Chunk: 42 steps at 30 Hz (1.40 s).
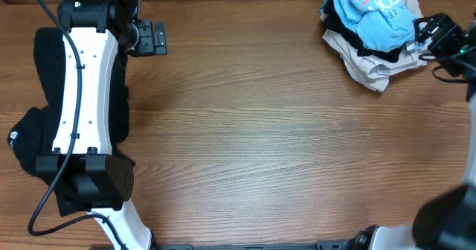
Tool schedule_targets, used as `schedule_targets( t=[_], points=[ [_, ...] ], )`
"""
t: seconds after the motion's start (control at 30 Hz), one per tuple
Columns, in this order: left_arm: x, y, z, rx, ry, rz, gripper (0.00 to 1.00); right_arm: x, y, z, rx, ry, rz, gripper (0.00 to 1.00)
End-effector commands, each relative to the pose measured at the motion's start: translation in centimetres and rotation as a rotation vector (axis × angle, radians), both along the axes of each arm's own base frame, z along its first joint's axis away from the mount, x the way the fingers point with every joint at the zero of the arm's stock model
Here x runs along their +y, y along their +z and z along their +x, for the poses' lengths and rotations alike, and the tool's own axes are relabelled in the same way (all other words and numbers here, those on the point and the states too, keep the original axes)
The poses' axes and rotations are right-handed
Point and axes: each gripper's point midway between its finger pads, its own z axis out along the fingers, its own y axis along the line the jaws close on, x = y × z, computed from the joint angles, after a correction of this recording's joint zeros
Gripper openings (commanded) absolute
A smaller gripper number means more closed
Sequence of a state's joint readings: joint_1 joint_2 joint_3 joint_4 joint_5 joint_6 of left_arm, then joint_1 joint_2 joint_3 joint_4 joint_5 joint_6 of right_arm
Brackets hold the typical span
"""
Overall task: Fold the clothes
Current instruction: 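Carry the folded T-shirt with the right gripper onto the top-right pile, then release the T-shirt on the pile and retract the right gripper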
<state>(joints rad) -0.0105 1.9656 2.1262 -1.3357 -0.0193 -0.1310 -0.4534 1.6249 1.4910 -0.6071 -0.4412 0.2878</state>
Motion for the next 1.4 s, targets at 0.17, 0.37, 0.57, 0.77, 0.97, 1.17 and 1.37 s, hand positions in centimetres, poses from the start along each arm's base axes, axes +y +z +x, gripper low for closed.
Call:
schedule_targets(
  t=[0.17,0.37,0.57,0.77,0.97,1.17,1.37],
  points=[
    [0.0,0.1,-0.2,-0.001,-0.011,-0.004,1.00,8.1,8.8,-6.0,-0.128,0.199,-0.194,1.00],
    [0.0,0.1,-0.2,-0.001,-0.011,-0.004,1.00,13.9,9.9,-11.2,-0.094,0.324,-0.173,1.00],
    [0.0,0.1,-0.2,-0.001,-0.011,-0.004,1.00,15.3,7.1,-14.9,0.070,0.354,-0.107,1.00],
    [0.0,0.1,-0.2,-0.001,-0.011,-0.004,1.00,15.4,6.1,-15.3,0.125,0.357,-0.086,1.00],
    [0.0,0.1,-0.2,-0.001,-0.011,-0.004,1.00,14.8,5.8,-15.1,0.127,0.357,-0.134,1.00],
    [0.0,0.1,-0.2,-0.001,-0.011,-0.004,1.00,17.1,7.4,-13.3,-0.077,0.508,-0.304,1.00],
    [0.0,0.1,-0.2,-0.001,-0.011,-0.004,1.00,19.9,6.3,-14.5,-0.293,0.511,-0.449,1.00]
  ],
)
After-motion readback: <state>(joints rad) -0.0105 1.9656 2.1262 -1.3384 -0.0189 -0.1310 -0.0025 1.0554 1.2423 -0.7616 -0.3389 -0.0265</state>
